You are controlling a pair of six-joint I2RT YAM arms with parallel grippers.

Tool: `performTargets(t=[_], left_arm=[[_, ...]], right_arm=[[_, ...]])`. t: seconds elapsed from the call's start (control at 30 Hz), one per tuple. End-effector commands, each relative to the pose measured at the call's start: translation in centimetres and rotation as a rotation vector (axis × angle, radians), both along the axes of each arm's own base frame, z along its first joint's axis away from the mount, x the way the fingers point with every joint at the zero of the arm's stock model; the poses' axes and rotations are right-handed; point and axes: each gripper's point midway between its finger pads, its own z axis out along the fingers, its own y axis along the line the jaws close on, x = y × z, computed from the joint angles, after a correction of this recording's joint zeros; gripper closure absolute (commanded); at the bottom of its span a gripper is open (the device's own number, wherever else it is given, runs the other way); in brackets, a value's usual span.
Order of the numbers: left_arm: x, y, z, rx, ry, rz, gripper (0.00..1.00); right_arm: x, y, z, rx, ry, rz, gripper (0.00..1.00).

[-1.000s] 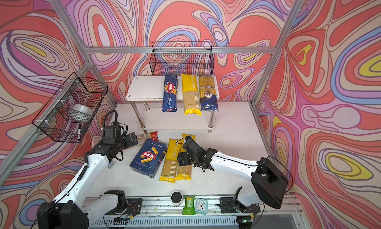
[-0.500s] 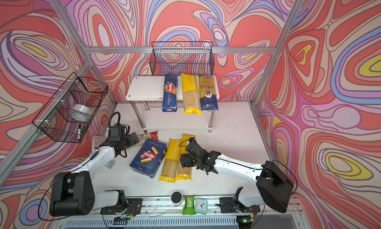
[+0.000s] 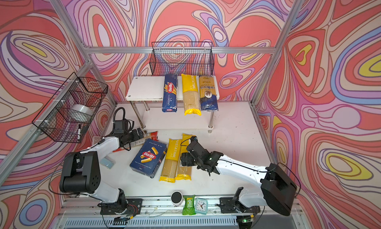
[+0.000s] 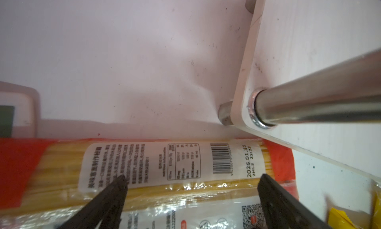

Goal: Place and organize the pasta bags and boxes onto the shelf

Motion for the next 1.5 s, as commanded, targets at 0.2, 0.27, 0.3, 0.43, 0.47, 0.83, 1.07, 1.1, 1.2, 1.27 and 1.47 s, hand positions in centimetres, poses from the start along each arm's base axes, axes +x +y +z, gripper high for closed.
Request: performTargets(t=[0.2,0.27,0.3,0.43,0.47,0.83,1.07,1.1,1.2,1.27,1.47], left_arm=[[0.0,-1.8,-1.6,-0.159,0.067,0.002,0.00],[0.2,-2.3,-2.1,-0.199,0.061,0.006,0.00],[0.2,-2.5,-2.4,-0.216,0.065,0.005,0.00],[-0.1,-3.9,-4.0,-0.310,0.099,-0.005,0.00],[-0.2,-4.4,-4.3,-0.337,0.098,-0.009,0.00],[-1.7,-11.5,-3.8,-0.396,0.082,-0.125,0.00],[-2.4,-8.6,1.3,-0.204,0.027,-0.103,0.00],[-2.6,-7.9,2.0,-0.175,0.026,-0.094,0.00],[-4.0,-5.5,3.7,-0.136,0.027,-0.047,0.00],[-5.2,-3.7,3.8,-0.140,0.034,0.001,0.00],[-6.4,0.8,2.3,-0.067,0.067,0.104,0.00]], right_arm=[[0.1,-0.7,0.0,-0.004,-0.007,-0.028,0.10],[0.1,-0.7,0.0,-0.002,-0.006,-0.023,0.10],[0.1,-0.7,-0.1,-0.003,-0.005,-0.023,0.10],[0.2,-0.8,-0.1,-0.008,-0.007,-0.022,0.10],[0.3,-0.9,0.0,-0.008,-0.007,-0.024,0.09],[0.4,-0.8,0.2,-0.011,-0.003,-0.010,0.09],[-0.1,-2.0,-1.4,-0.092,0.075,-0.059,0.06],[-0.1,-2.0,-1.5,-0.092,0.078,-0.062,0.06],[0.2,-1.7,-1.6,-0.075,0.070,-0.069,0.06],[0.4,-1.2,-1.5,-0.051,0.067,-0.065,0.06],[0.5,0.7,-1.5,0.000,0.079,-0.013,0.06]])
